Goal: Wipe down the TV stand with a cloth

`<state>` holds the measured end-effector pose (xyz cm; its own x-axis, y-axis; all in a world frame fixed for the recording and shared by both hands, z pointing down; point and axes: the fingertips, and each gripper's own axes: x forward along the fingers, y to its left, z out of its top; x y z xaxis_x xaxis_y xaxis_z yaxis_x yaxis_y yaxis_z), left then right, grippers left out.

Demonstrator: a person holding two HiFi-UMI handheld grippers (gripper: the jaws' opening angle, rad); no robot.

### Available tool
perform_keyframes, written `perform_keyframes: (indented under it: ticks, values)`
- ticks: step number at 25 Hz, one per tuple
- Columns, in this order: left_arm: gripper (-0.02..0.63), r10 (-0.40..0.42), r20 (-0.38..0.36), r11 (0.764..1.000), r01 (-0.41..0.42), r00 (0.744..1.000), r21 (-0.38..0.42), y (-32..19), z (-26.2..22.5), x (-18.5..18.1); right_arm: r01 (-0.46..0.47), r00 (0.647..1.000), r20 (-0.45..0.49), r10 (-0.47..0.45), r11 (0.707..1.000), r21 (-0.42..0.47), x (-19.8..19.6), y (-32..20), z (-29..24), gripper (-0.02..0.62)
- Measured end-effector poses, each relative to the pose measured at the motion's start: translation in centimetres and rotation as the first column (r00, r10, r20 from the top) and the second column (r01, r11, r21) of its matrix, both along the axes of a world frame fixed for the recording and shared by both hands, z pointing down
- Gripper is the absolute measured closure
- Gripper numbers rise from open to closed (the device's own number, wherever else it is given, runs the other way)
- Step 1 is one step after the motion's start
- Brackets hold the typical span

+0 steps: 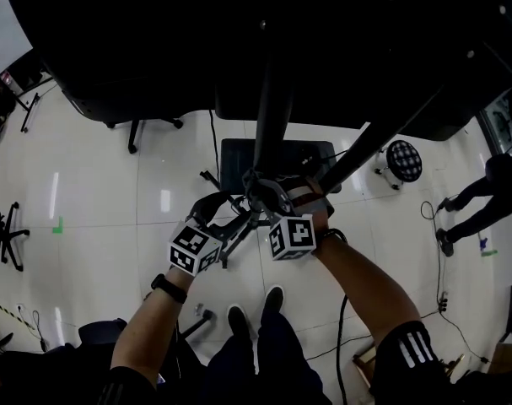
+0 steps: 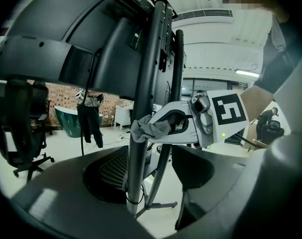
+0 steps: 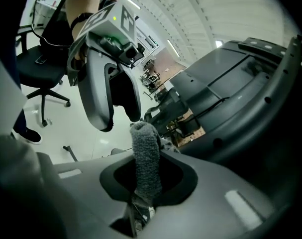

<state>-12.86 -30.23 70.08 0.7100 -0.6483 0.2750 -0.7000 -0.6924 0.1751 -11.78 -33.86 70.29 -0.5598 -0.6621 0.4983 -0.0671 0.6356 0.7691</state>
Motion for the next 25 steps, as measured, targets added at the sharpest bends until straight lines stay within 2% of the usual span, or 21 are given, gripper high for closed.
perform_keyframes:
  ticks: [5, 15, 25]
  values:
    - [0.308, -0.013, -0.031, 0.997, 0.011, 0.999, -0.073, 0.5, 5.4, -0.3, -0.023, 0.999, -0.026, 0.021, 0.998, -0.055, -0.1, 0.4, 6.4, 0.548]
    - [0.307, -0.024, -0.014, 0.987, 0.022, 1.000, -0.161, 0.4, 14.2, -0.2, -0.072, 0.995, -0.085, 0.061, 0.988, -0.137, 1.2, 0.4, 16.8, 0.548]
    - [0.305, -0.035, -0.028, 0.974, 0.028, 0.999, -0.223, 1.8, 19.3, 0.3, -0.104, 0.986, -0.145, 0.076, 0.975, -0.195, 1.5, 0.1, 24.2, 0.548]
